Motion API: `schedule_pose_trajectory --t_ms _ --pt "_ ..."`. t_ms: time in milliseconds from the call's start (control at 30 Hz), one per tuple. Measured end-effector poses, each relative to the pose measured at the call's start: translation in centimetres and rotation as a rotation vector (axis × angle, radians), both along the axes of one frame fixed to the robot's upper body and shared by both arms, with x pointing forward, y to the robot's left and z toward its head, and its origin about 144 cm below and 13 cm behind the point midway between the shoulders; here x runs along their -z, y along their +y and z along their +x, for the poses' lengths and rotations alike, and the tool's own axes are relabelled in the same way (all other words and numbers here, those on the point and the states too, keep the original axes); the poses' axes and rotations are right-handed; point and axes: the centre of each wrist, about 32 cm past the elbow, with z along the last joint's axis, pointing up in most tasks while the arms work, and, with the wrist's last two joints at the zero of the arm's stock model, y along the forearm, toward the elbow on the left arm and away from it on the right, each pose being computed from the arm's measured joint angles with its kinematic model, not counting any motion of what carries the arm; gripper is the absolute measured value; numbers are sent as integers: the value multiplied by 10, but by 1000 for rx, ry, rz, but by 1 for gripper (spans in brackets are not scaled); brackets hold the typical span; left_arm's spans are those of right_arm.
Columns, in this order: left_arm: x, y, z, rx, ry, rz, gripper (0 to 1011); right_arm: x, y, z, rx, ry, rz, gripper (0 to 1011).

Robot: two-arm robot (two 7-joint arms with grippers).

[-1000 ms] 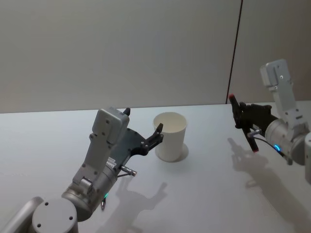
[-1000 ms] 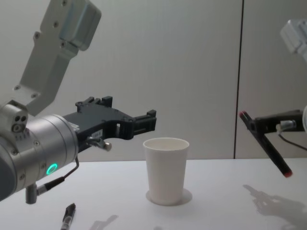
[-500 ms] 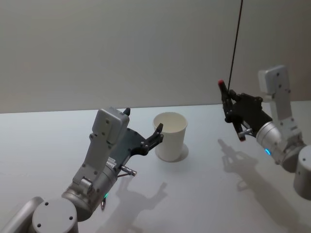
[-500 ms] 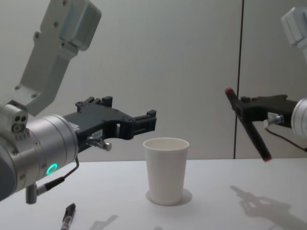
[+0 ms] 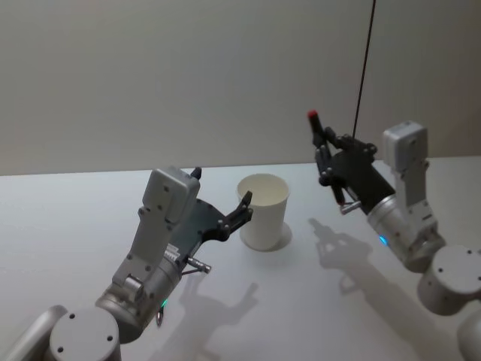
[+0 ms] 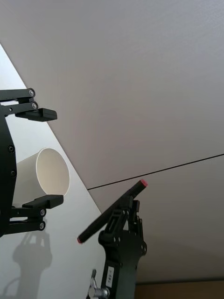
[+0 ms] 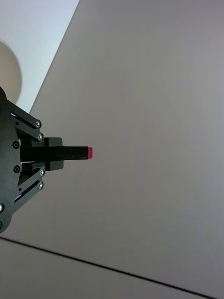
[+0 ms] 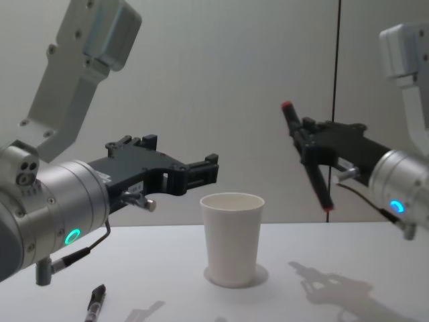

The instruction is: Place the pen into the pen holder.

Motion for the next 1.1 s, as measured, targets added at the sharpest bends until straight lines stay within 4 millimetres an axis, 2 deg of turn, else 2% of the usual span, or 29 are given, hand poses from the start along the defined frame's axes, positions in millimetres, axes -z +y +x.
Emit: schedule_pose_trajectory --t_ms 300,500,700,1100 --pt "0 0 0 0 0 0 1000 19 18 27 -80 -92 74 156" --pt "0 0 0 0 0 0 1000 24 29 41 -123 -140 114 157" --pt "0 0 0 0 0 0 1000 24 39 51 -157 -167 139 157" --pt "0 0 0 0 0 0 1000 21 54 57 -207 -193 165 157"
